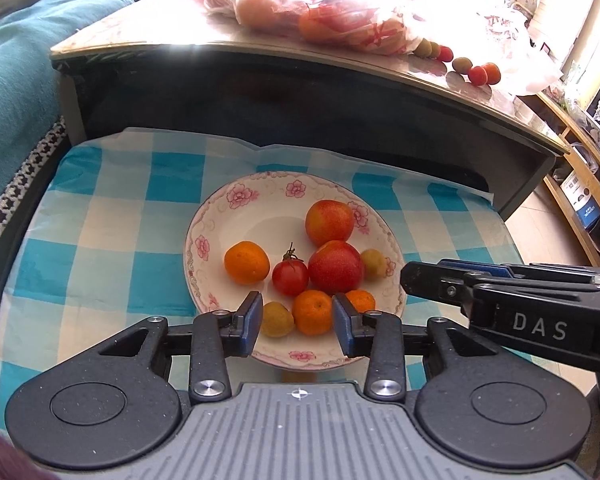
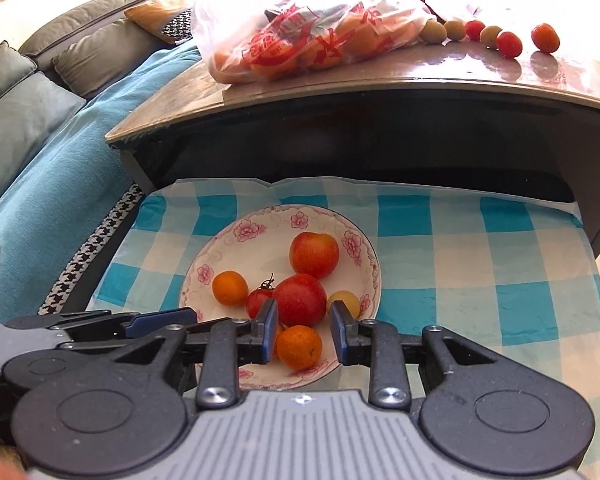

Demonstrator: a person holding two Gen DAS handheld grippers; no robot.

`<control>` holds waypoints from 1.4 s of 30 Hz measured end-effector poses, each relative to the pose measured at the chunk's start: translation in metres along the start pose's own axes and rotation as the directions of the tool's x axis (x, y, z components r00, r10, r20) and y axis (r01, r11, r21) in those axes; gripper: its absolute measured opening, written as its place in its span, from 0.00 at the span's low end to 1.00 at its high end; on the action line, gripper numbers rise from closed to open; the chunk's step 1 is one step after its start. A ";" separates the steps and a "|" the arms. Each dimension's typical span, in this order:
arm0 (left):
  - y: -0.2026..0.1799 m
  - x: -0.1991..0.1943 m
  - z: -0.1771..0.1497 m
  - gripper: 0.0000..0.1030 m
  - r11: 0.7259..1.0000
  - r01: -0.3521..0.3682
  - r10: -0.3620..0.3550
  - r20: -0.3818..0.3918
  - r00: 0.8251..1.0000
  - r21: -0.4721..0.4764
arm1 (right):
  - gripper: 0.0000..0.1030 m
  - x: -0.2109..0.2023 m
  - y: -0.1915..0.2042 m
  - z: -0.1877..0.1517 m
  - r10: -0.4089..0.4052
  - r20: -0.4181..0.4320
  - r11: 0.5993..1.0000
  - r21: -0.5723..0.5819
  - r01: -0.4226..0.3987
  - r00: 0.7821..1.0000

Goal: Organize fruits
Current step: 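Lower both longans into the white bowl and open both tools, then grasp the red tomato with the right tool while the left tool moves toward the last longan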

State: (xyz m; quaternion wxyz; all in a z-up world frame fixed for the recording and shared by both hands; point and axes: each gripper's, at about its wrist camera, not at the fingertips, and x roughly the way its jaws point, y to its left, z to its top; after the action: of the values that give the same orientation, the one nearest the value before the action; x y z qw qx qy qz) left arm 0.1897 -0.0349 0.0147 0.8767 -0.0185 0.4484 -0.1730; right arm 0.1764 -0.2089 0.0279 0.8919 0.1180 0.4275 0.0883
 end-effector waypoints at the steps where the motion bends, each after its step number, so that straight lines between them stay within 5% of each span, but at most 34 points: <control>1: 0.000 -0.002 -0.002 0.45 1.000 0.002 -0.002 0.000 1.000 -0.001 | 0.29 -0.004 0.001 -0.002 -0.002 0.003 1.000 -0.003 0.002 1.000; 20: -0.019 -0.042 -0.042 0.54 0.995 -0.056 0.055 0.021 0.998 0.087 | 0.30 -0.047 0.015 -0.053 -0.043 -0.017 0.999 -0.007 0.043 0.999; 42: -0.018 -0.039 -0.060 0.59 0.986 -0.104 0.104 0.002 0.995 0.131 | 0.35 -0.021 0.020 -0.092 -0.061 -0.126 0.998 0.007 0.063 0.990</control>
State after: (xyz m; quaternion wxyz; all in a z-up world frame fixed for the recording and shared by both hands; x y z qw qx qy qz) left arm 0.1159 -0.0316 0.0123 0.8829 0.0628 0.4384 -0.1561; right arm 0.0900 -0.1830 -0.0066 0.8650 0.1036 0.4865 0.0655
